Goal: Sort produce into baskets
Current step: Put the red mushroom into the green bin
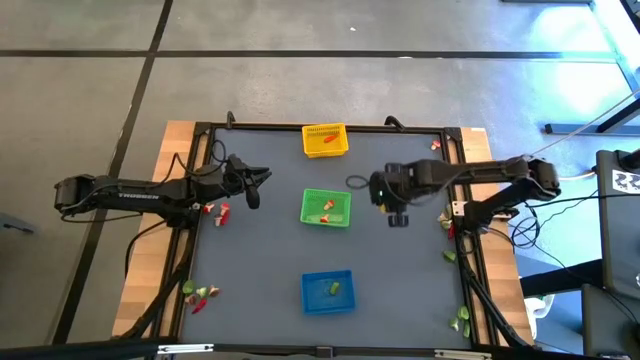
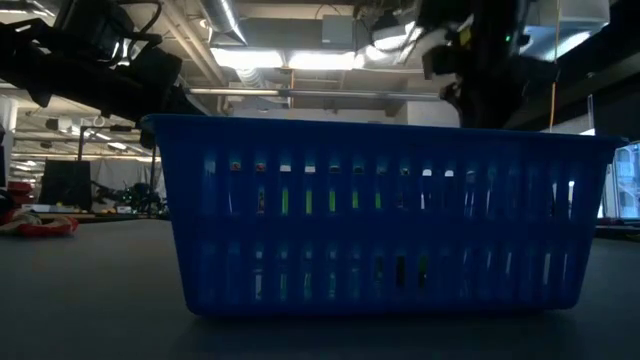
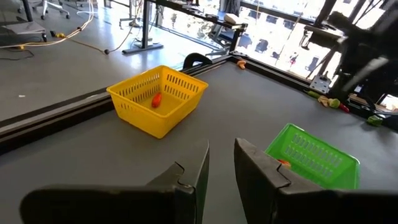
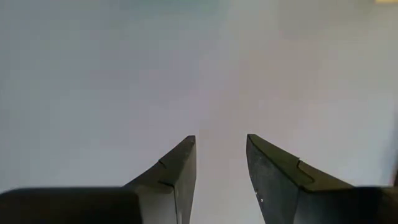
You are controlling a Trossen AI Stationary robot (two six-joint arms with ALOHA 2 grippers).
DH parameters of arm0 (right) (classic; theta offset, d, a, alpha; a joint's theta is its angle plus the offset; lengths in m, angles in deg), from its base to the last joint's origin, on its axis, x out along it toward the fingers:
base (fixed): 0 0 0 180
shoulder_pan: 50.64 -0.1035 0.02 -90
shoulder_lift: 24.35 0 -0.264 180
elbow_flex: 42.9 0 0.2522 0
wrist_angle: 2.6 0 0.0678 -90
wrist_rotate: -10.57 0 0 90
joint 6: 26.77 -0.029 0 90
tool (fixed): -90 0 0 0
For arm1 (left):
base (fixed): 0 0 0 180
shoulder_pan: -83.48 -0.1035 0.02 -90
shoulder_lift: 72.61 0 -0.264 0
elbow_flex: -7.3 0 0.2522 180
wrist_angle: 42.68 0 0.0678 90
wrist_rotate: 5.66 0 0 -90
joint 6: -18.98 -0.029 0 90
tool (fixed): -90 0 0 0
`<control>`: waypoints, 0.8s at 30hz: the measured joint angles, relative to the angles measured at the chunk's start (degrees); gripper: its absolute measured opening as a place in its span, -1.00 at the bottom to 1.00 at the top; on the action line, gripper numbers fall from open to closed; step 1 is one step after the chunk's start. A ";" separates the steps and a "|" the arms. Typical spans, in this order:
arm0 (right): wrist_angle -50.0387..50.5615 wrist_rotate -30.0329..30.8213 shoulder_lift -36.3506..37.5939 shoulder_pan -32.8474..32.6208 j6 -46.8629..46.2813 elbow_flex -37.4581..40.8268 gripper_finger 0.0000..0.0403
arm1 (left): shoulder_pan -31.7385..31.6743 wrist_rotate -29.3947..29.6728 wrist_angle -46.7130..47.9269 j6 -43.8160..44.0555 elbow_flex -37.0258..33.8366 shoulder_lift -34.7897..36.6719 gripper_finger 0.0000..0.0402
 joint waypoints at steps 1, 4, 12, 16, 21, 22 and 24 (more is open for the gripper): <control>0.83 0.58 0.00 1.67 0.45 0.00 -0.31 | 0.00 0.00 0.01 0.00 0.01 -0.02 -0.64; 2.41 3.40 0.00 6.90 2.47 0.02 -0.31 | 0.00 0.00 0.01 0.04 0.01 -0.02 -0.64; 3.11 8.51 0.00 22.64 7.54 0.04 -0.31 | 0.00 0.00 0.01 0.16 0.01 -0.02 -0.64; 2.04 10.19 -0.02 30.56 9.07 0.06 -0.31 | 0.00 0.00 0.04 1.31 0.01 0.00 -0.64; -2.50 10.18 -0.04 39.54 9.33 0.07 -0.31 | 0.00 0.00 0.04 1.54 0.01 -0.02 -0.64; -3.19 10.18 -0.04 40.92 9.33 0.07 -0.31 | 0.00 0.00 0.04 1.70 0.00 -0.01 -0.64; -3.72 10.19 -0.12 43.39 9.33 0.07 -0.30 | 0.00 0.00 0.04 2.44 0.01 -0.01 -0.64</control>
